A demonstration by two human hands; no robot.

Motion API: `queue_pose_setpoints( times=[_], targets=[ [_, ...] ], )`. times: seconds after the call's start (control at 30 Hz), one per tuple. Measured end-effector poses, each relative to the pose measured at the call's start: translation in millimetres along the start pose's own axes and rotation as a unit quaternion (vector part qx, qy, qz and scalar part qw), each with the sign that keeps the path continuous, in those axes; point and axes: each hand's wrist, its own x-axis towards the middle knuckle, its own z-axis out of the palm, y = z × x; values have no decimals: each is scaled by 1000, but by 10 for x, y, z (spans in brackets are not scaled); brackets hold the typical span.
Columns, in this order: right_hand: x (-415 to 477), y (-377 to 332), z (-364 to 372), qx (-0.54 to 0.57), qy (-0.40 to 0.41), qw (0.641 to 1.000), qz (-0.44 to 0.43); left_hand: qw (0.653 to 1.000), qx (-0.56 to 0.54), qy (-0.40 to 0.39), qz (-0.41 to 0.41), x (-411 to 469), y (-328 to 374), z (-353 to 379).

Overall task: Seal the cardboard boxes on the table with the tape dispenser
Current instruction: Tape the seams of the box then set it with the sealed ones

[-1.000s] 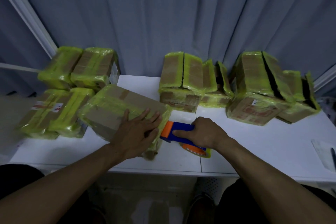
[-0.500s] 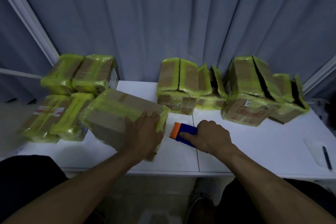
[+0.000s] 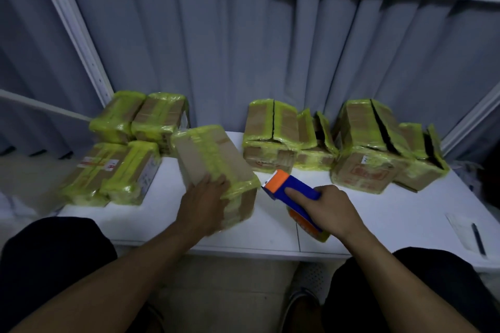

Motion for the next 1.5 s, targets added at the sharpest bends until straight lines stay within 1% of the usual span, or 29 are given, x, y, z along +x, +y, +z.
queue_pose_setpoints(
  times=[0.03,0.13,0.23,0.3,0.33,0.4,0.43,0.53,0.67,0.8,0.9,0.97,1.1,1.27,1.37,1.5],
  targets=[
    [-42,-26,1,24,-5,1000,-10,1000,2,-13,1,-18,-54,-16],
    [-159,-98,2,91,-40,994,-51,1000,-10,-6,10,-41,-163,-74],
    [-232,-170,69,134,-76,984,-86,999,-6,-30,20,-76,-248,-113],
    [-242,-208,155,138,-84,981,-108,997,-77,-5,12,-128,-279,-130],
    [-242,-225,197,141,-86,979,-117,990,-138,30,4,-170,-255,-156],
    [-232,-263,264,145,-92,975,-141,957,-268,105,-26,-278,-172,-239],
    [-228,-280,289,145,-97,973,-151,935,-330,117,-47,-348,-112,-297],
    [-194,-317,341,152,-108,966,-178,871,-477,81,-87,-498,-7,-395],
    [-167,-359,387,172,-122,958,-194,822,-552,79,-115,-564,-27,-439],
    [-150,-426,424,192,-147,948,-205,789,-589,90,-147,-637,-73,-482],
    [-164,-448,460,196,-153,946,-208,761,-624,64,-166,-685,-110,-496],
    [-196,-456,491,199,-157,945,-207,761,-624,43,-170,-705,-141,-503],
    [-286,-480,573,209,-181,940,-201,789,-593,35,-158,-751,-171,-505],
    [-332,-498,608,225,-189,936,-194,804,-577,26,-142,-756,-233,-571],
    [-343,-535,598,240,-188,932,-195,803,-578,15,-143,-743,-239,-580],
    [-329,-554,624,248,-193,929,-196,791,-591,-9,-158,-739,-237,-539]
  ],
)
